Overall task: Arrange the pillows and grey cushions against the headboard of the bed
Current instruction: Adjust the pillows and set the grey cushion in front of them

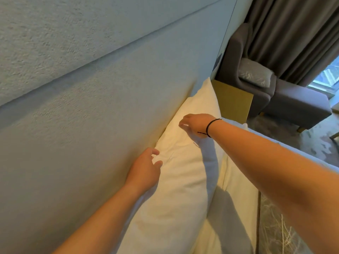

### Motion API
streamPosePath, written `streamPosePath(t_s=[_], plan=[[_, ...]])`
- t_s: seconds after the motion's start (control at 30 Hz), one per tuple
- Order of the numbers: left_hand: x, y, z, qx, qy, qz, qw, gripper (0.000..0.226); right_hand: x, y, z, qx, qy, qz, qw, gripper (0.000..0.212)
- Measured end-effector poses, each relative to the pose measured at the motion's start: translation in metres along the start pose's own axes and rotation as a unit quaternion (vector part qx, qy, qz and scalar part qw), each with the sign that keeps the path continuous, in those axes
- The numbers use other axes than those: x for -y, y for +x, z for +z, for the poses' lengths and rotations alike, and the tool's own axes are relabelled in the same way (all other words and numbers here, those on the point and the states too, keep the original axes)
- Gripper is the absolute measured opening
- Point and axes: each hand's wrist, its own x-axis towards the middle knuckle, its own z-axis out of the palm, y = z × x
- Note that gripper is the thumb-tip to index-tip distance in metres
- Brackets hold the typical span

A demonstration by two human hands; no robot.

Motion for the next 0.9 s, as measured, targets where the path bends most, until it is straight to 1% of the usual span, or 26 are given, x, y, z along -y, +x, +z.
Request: streamPosePath(t_s=[0.1,0.2,0.27,0.33,0.4,0.47,0.5,0.57,0.67,0.7,0.73,0.83,0.87,0.9], plan=[[-0.001,0.003,0.002,-0.017,-0.009,0.010,1.000,0.022,-0.015,0.023,0.003,-0.034,-0.051,-0.011,0.998,0.039],[-0.004,0.002,-0.001,-0.070,0.019,0.051,0.996,0.026,-0.030,0.039,0.001,-0.070,-0.081,0.006,0.994,0.036],[-0.009,0.001,-0.004,-0.100,0.057,0.092,0.989,0.027,-0.040,0.048,-0.013,-0.054,-0.089,0.017,0.994,0.030],[-0.016,0.000,-0.008,-0.113,0.092,0.117,0.982,0.026,-0.047,0.054,-0.033,-0.043,-0.059,0.016,0.997,0.023],[-0.020,0.001,-0.012,-0.122,0.109,0.126,0.978,0.027,-0.053,0.058,-0.053,-0.098,-0.003,0.017,0.995,0.020],[-0.022,0.001,-0.015,-0.135,0.111,0.123,0.977,0.028,-0.053,0.061,-0.068,-0.175,0.037,0.009,0.984,0.017],[-0.022,0.000,-0.015,-0.141,0.120,0.119,0.976,0.028,-0.050,0.061,-0.071,-0.200,0.048,0.003,0.979,0.017],[-0.019,-0.002,-0.013,-0.141,0.182,0.112,0.967,0.027,-0.040,0.062,-0.062,-0.218,0.073,0.017,0.973,0.016],[-0.014,-0.009,-0.009,-0.121,0.317,0.092,0.936,0.022,-0.026,0.064,-0.024,-0.231,0.143,0.088,0.958,0.019],[-0.013,-0.011,-0.008,-0.111,0.352,0.086,0.925,0.022,-0.022,0.062,-0.013,-0.235,0.177,0.100,0.950,0.018],[-0.012,-0.013,-0.007,-0.100,0.377,0.084,0.917,0.021,-0.018,0.060,-0.005,-0.239,0.210,0.098,0.943,0.021],[-0.010,-0.021,-0.004,-0.092,0.412,0.083,0.903,0.015,-0.015,0.039,0.002,-0.206,0.267,0.061,0.939,0.057],[-0.012,-0.024,-0.003,-0.096,0.419,0.085,0.899,0.015,-0.017,0.027,0.002,-0.199,0.278,0.061,0.938,0.060],[-0.014,-0.028,-0.002,-0.104,0.425,0.089,0.895,0.014,-0.020,0.013,0.004,-0.189,0.289,0.066,0.936,0.055]])
